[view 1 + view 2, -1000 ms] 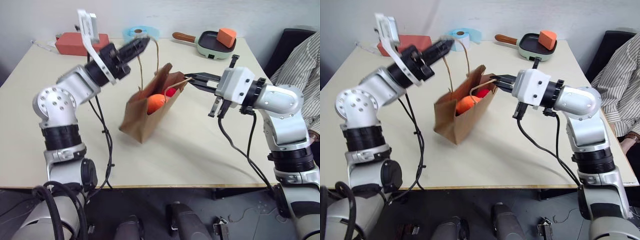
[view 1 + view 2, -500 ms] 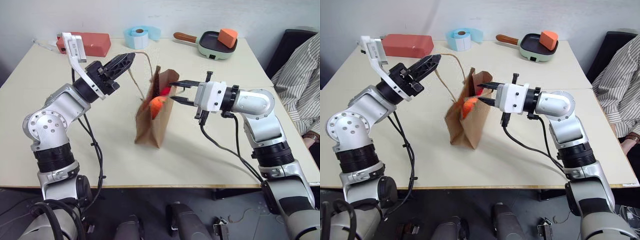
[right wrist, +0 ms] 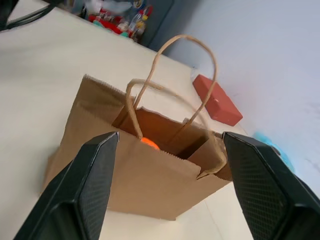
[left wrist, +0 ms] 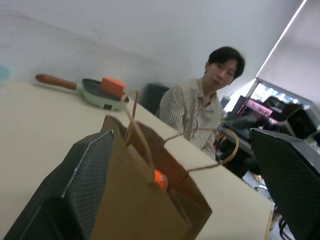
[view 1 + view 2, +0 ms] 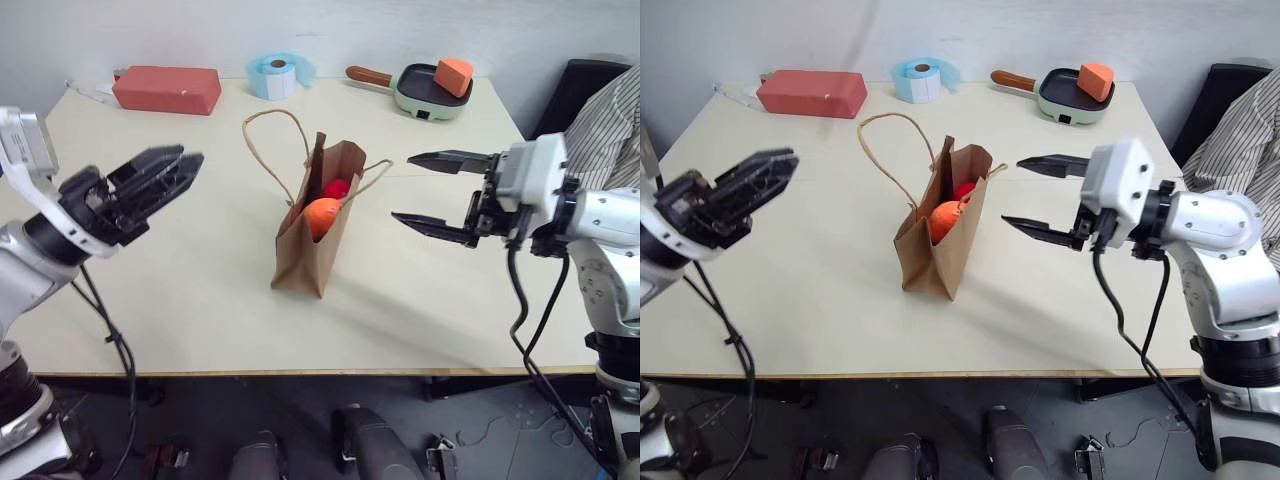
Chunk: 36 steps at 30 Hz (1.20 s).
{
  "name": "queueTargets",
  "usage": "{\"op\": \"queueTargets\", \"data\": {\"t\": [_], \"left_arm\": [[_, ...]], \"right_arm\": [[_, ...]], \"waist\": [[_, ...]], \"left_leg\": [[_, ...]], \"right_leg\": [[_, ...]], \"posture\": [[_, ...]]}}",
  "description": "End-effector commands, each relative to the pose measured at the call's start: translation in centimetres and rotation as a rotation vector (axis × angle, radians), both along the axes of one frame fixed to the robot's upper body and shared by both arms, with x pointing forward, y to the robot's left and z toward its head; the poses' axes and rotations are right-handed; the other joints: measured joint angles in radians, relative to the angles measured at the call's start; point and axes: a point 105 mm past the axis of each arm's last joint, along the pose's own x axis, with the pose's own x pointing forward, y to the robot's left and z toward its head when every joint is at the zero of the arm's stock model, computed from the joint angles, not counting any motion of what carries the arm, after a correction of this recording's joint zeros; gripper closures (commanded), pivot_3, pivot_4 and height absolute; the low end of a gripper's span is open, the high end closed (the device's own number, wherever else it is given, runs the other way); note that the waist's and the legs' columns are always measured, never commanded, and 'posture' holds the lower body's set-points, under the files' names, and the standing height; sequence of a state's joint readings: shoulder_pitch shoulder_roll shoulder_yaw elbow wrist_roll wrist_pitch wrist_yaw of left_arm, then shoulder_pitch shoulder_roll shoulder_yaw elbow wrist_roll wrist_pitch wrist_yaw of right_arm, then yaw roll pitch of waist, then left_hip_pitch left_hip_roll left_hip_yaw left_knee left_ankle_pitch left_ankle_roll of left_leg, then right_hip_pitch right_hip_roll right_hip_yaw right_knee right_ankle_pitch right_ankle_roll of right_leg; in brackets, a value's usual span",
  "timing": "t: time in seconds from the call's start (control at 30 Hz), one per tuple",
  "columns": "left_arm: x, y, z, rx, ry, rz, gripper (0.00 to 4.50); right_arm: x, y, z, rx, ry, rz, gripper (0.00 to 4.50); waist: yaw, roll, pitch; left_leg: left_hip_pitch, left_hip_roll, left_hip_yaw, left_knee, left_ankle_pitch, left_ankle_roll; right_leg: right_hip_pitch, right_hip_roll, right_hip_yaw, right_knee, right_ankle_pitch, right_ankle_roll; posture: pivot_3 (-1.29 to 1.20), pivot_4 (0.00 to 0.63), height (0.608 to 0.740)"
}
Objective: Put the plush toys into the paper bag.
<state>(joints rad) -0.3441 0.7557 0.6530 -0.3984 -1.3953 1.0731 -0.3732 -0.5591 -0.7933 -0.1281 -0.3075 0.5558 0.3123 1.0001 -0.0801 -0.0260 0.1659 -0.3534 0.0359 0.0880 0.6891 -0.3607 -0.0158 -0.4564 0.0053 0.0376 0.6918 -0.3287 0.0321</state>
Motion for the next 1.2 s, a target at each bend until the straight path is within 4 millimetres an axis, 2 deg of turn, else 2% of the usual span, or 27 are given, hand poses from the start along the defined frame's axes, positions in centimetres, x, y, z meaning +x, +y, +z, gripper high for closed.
{"op": "queueTargets", "data": {"t": [0.03,0.07,0.17,0.27,0.43,0.5,0.6,0.87,1.03,1.13,1.2], "left_arm": [[-0.5,-1.5,-2.1,0.164,-0.023,-0.001,0.01],[-0.4,-2.0,-3.2,0.217,-0.019,-0.005,0.01],[0.0,-3.7,-5.5,0.275,-0.032,-0.051,0.0],[0.8,-4.9,-7.1,0.335,-0.071,-0.09,0.0],[1.8,-6.2,-8.3,0.368,-0.11,-0.154,0.0],[2.2,-6.6,-9.0,0.385,-0.103,-0.161,0.0],[3.1,-7.4,-10.2,0.393,-0.101,-0.146,0.0],[6.8,-8.8,-11.1,0.349,-0.115,0.005,0.0],[7.8,-10.4,-11.1,0.335,-0.125,0.021,0.0],[7.9,-10.9,-11.2,0.331,-0.133,0.019,0.61],[8.1,-11.1,-11.1,0.328,-0.134,0.019,1.21]], "right_arm": [[-0.7,-0.7,-0.8,0.062,0.127,-0.01,1.13],[-0.8,-0.8,-1.6,0.079,0.179,-0.009,1.13],[0.0,-0.3,-4.4,0.125,0.297,-0.037,1.75],[0.8,1.9,-6.9,0.099,0.33,-0.028,2.8],[2.3,6.4,-9.2,0.075,0.343,-0.001,4.48],[2.7,7.6,-9.6,0.065,0.342,0.011,4.48],[3.5,8.4,-10.3,0.059,0.341,-0.001,4.48],[3.6,9.2,-11.3,0.028,0.339,0.016,4.48],[3.5,9.2,-11.7,0.012,0.332,0.02,4.48],[3.5,9.1,-11.8,0.011,0.33,0.02,4.5],[3.4,9.1,-11.8,0.012,0.327,0.02,4.5]], "waist": [[0.005,0.0,0.0],[0.007,0.0,0.0],[0.016,0.0,0.0],[0.015,0.0,0.0],[0.009,0.0,0.0],[0.009,0.0,0.0],[0.01,0.0,0.0],[0.023,-0.001,0.0],[0.023,-0.001,0.0],[0.022,-0.001,0.0],[0.022,-0.001,0.0]], "left_leg": [[0.001,0.0,-0.001,0.0,0.0,0.0],[0.003,0.0,-0.002,-0.001,0.0,0.001],[0.005,-0.001,-0.003,-0.003,-0.001,0.001],[0.009,-0.002,-0.001,-0.006,-0.001,0.001],[0.01,-0.002,0.0,-0.006,-0.001,0.001],[0.01,-0.002,0.0,-0.007,-0.001,0.001],[0.009,-0.001,-0.001,-0.007,-0.001,0.002],[0.009,-0.001,-0.001,-0.006,-0.002,0.003],[0.008,-0.001,-0.001,-0.006,-0.002,0.003],[0.008,-0.001,-0.001,-0.006,-0.002,0.003],[0.008,-0.001,-0.001,-0.006,-0.002,0.003]], "right_leg": [[0.002,0.0,-0.001,-0.002,0.0,0.0],[0.005,0.0,-0.002,-0.004,0.0,0.0],[0.009,0.0,-0.002,-0.006,0.0,0.0],[0.011,0.001,0.0,-0.007,0.0,0.0],[0.011,0.001,0.0,-0.006,0.0,0.0],[0.011,0.001,0.0,-0.006,0.0,0.0],[0.011,0.0,0.0,-0.008,0.0,0.0],[0.011,0.0,-0.001,-0.009,0.0,0.0],[0.011,0.0,-0.001,-0.009,0.0,0.0],[0.011,0.0,-0.001,-0.009,0.0,0.0],[0.011,0.0,-0.001,-0.009,0.0,0.0]], "posture": [[0.0,0.15,0.74],[0.0,0.15,0.74],[0.0,0.15,0.74],[0.0,0.15,0.74],[0.0,0.15,0.74],[0.0,0.15,0.74],[0.0,0.15,0.74],[0.0,0.15,0.74],[0.0,0.15,0.74],[0.0,0.15,0.74],[0.0,0.15,0.74]]}}
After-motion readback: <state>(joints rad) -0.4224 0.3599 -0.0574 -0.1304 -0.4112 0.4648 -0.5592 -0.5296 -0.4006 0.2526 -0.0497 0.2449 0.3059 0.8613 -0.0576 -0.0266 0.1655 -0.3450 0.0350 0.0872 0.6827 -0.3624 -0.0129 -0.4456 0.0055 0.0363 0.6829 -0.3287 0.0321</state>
